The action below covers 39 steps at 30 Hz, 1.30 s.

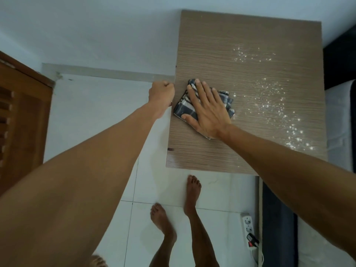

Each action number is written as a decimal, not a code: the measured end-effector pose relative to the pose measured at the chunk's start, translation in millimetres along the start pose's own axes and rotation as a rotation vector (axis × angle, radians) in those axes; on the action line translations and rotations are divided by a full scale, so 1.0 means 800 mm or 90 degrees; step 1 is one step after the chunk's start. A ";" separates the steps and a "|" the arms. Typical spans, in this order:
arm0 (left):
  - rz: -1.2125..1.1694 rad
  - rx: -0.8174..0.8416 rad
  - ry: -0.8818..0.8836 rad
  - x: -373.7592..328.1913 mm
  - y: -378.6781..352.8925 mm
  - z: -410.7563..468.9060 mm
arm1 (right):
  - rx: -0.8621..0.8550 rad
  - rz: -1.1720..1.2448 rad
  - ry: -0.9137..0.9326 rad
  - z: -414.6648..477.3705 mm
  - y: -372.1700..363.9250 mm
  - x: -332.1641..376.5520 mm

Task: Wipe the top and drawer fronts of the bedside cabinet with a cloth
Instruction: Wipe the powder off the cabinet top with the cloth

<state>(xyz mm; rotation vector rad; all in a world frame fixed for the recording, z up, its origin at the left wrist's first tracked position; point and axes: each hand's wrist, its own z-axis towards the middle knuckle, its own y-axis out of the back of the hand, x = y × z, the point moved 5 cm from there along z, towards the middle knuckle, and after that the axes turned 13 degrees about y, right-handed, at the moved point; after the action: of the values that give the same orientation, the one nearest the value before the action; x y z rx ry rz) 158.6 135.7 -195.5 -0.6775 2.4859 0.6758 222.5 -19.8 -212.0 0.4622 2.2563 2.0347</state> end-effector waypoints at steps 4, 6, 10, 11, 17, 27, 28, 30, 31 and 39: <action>-0.002 0.002 -0.011 0.007 0.000 -0.014 | -0.007 0.011 0.036 -0.029 -0.010 0.036; 0.001 0.011 -0.016 0.014 0.000 -0.016 | -0.013 0.029 0.060 -0.043 -0.013 0.056; 0.016 0.015 -0.035 0.026 -0.002 -0.019 | -0.052 0.077 0.112 -0.071 -0.018 0.094; 0.020 0.011 -0.040 0.029 -0.003 -0.019 | -0.065 0.090 0.126 -0.078 -0.020 0.102; 0.022 0.028 -0.043 0.044 -0.006 -0.031 | -0.099 0.143 0.229 -0.118 -0.027 0.141; 0.277 -0.053 -0.197 0.034 -0.020 -0.067 | 0.075 0.156 0.453 -0.163 0.013 0.125; 0.313 -0.065 -0.221 0.029 -0.024 -0.069 | 0.066 0.150 0.439 -0.161 0.023 0.111; 0.380 -0.090 -0.276 0.017 -0.033 -0.068 | 0.023 0.153 0.370 -0.148 0.048 0.071; 0.405 -0.103 -0.301 0.010 -0.036 -0.067 | 0.002 0.155 0.328 -0.138 0.060 0.048; 0.592 -0.088 -0.334 -0.039 -0.085 -0.037 | -0.099 0.116 0.150 -0.003 0.142 -0.126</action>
<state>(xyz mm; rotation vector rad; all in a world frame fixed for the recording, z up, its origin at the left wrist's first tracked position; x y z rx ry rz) 211.9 77.9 -178.3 0.6233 2.1520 1.1606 337.6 -40.1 -115.3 0.4518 2.2268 2.4518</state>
